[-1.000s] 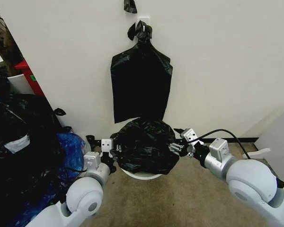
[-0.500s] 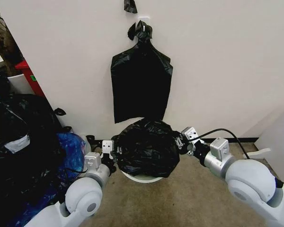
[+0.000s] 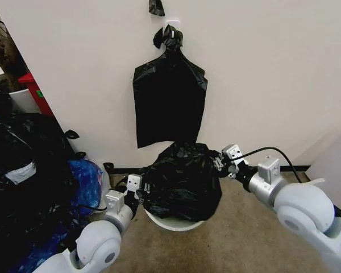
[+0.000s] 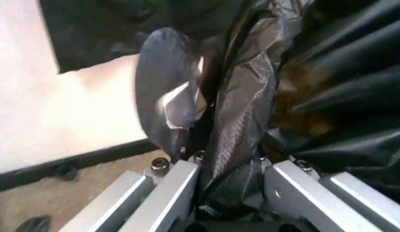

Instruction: Place the garbage bag over the trash bin.

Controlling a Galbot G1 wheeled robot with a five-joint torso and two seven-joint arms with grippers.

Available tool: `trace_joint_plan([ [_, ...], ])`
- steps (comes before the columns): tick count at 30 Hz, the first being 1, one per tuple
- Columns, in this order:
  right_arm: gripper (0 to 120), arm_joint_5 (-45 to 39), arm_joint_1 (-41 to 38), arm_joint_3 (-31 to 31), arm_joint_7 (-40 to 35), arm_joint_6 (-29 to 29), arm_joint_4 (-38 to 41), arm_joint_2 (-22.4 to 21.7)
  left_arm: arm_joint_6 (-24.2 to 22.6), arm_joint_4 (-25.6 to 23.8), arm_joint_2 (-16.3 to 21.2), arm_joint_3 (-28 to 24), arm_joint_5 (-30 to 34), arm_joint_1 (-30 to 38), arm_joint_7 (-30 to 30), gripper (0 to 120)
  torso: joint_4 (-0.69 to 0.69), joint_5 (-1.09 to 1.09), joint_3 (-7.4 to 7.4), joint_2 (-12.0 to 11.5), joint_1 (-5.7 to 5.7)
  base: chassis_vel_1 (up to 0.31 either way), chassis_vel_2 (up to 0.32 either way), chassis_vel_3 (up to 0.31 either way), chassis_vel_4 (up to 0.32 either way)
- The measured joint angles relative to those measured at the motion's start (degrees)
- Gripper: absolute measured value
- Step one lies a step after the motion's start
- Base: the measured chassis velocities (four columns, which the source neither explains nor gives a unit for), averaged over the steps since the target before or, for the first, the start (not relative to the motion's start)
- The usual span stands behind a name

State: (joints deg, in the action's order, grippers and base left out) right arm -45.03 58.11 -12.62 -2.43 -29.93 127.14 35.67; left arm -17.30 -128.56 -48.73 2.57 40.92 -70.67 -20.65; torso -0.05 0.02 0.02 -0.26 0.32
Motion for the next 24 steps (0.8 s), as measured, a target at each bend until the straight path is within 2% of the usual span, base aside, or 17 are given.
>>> trace_joint_plan([
  [6,0,3.1,-1.9,0.4,7.5,1.9,-5.7,-0.6,1.3,-0.7,0.5,0.4,-0.2,-0.3,1.5,0,0.03,0.00,0.00,0.0,0.00,0.000,0.000,0.000,0.000],
  [12,0,9.4,-1.4,0.3,17.9,6.3,-11.5,-1.7,2.1,-0.8,0.2,0.5,-0.3,-0.3,1.7,0,0.02,-0.01,0.00,0.0,0.00,0.000,0.000,0.000,0.000],
  [22,2,11.9,0.0,0.6,19.1,11.0,-13.9,-1.6,3.4,-0.6,-0.3,0.7,1.0,-0.1,2.2,0,0.02,0.00,0.00,0.0,0.00,0.000,0.000,0.000,0.000],
  [23,11,11.4,0.6,-0.2,17.2,11.2,-13.2,-1.8,3.5,0.0,-0.8,0.8,2.4,0.3,1.5,0,0.02,0.01,0.00,0.0,0.00,0.000,0.000,0.000,0.000],
  [24,14,10.0,1.3,-1.3,15.4,11.0,-12.3,-2.4,3.5,0.7,-1.2,1.1,3.3,0.6,0.8,0,0.02,-0.01,0.00,0.0,0.00,0.000,0.000,0.000,0.000],
])
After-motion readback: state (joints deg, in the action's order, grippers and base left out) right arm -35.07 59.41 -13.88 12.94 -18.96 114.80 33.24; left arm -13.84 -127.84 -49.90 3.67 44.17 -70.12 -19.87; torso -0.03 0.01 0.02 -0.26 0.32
